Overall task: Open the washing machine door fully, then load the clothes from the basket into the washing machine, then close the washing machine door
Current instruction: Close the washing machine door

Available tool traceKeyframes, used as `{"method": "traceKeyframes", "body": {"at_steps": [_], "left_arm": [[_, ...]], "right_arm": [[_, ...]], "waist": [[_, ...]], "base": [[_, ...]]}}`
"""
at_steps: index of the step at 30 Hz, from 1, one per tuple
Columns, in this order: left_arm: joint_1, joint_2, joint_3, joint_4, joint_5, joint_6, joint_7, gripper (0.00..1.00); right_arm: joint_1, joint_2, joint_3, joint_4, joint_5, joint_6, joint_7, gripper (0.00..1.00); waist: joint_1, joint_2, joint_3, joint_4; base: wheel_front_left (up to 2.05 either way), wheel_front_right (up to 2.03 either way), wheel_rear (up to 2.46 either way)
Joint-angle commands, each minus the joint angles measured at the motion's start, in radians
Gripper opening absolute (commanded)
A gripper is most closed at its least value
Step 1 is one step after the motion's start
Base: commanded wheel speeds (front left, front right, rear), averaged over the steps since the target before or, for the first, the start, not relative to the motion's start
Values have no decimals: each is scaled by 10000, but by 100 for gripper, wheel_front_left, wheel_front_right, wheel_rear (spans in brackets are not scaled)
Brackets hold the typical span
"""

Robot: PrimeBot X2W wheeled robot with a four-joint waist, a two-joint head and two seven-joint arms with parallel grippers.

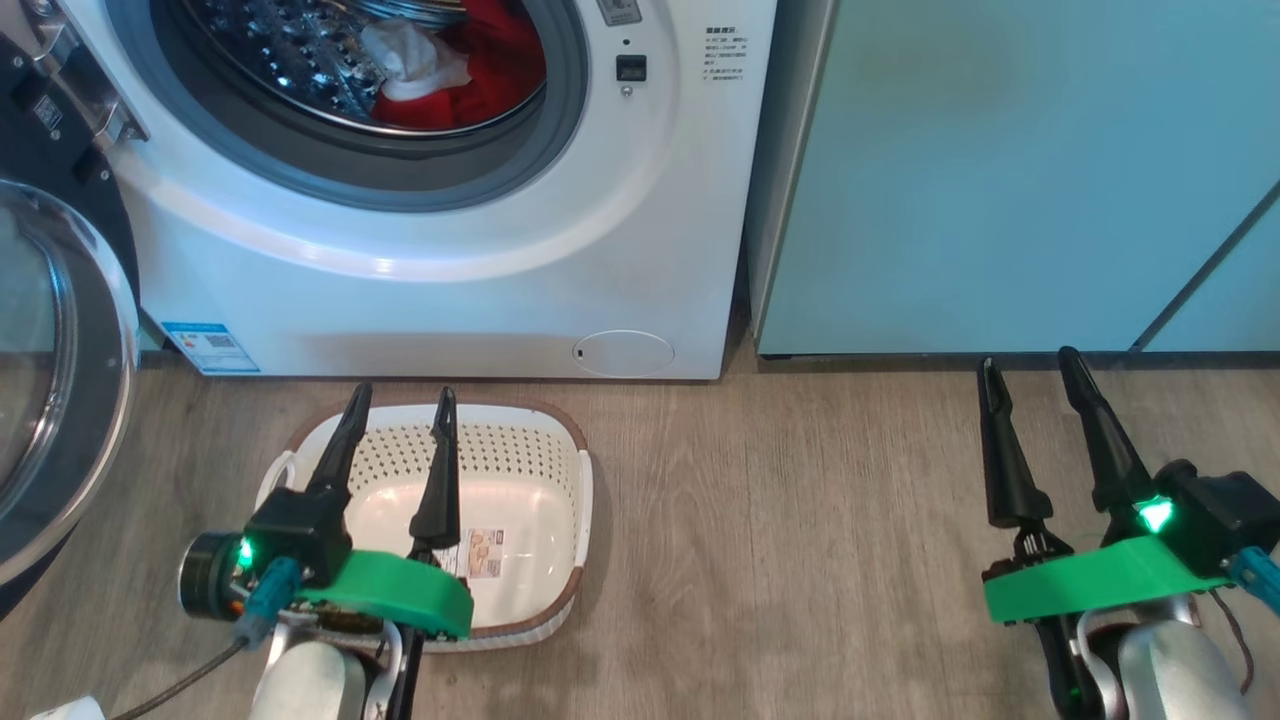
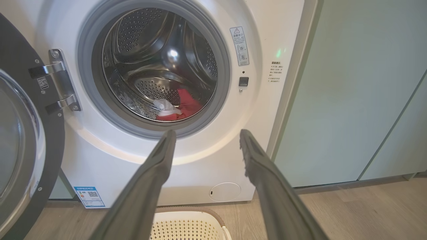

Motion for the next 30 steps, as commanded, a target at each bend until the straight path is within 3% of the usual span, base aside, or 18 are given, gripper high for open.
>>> {"method": "traceKeyframes", "body": {"at_steps": [1, 17, 21, 30], "left_arm": [[-334, -44, 394, -275, 102, -9, -95, 100], [-393, -112, 676, -352, 216, -100, -95, 100], [-377, -121, 841, -389, 407, 122, -95, 100], [-326, -135, 776, -239, 486, -74, -95, 100]], "right_arm": [[-169, -31, 227, -269, -50, 71, -84, 100], [-199, -31, 208, -170, -47, 71, -118, 100], [-218, -31, 218, -146, -32, 71, -124, 100], [-249, -31, 254, -5, 31, 71, -145, 100]], "waist": [[0, 0, 19, 24], [0, 0, 19, 211], [0, 0, 32, 224], [0, 0, -18, 146]], "base": [[-94, 94, 0], [-184, 184, 0], [-181, 181, 0], [-75, 75, 0]]}}
